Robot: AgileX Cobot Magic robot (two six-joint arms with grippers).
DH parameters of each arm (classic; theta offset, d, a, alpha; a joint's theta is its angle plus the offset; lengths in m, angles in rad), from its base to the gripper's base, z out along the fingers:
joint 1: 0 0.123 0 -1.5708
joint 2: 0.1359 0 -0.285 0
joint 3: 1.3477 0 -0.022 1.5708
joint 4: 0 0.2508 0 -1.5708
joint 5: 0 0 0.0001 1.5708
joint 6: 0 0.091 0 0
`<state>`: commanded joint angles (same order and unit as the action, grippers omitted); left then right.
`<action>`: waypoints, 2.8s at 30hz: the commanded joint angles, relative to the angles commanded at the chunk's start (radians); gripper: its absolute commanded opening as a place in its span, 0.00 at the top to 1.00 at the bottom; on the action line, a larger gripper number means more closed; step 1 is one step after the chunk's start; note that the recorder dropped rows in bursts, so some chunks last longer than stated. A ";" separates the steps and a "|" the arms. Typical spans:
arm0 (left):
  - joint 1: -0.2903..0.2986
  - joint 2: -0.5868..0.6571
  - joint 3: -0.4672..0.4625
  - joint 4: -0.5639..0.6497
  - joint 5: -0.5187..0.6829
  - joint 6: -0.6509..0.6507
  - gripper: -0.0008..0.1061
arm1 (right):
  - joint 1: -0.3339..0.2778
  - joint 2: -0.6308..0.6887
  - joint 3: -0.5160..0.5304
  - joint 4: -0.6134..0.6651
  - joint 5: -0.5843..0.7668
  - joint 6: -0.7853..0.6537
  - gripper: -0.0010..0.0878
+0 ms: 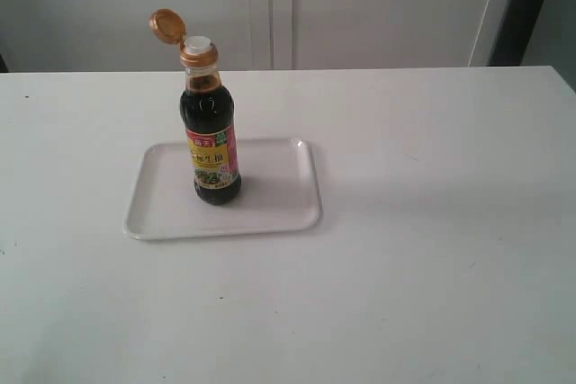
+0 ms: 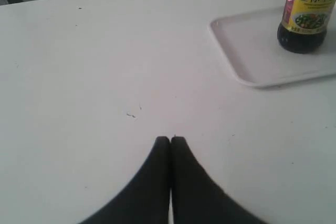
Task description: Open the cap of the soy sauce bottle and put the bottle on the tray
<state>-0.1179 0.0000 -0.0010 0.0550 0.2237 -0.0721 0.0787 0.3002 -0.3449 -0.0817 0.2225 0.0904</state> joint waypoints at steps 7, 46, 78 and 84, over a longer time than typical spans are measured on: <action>0.002 0.000 0.001 -0.024 0.003 0.010 0.99 | 0.000 0.000 0.000 0.000 0.000 0.000 0.99; 0.002 0.000 0.001 -0.063 0.003 0.047 0.99 | 0.000 0.000 0.000 0.031 0.000 -0.036 0.99; 0.002 0.000 0.001 -0.063 0.003 0.049 0.99 | 0.000 -0.300 0.345 0.093 0.033 -0.109 0.99; 0.002 0.000 0.001 -0.063 0.003 0.049 0.99 | 0.000 -0.300 0.345 0.093 0.090 -0.109 0.99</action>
<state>-0.1159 0.0000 0.0000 -0.0075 0.2263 -0.0233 0.0787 0.0000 0.0000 0.0113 0.3128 -0.0190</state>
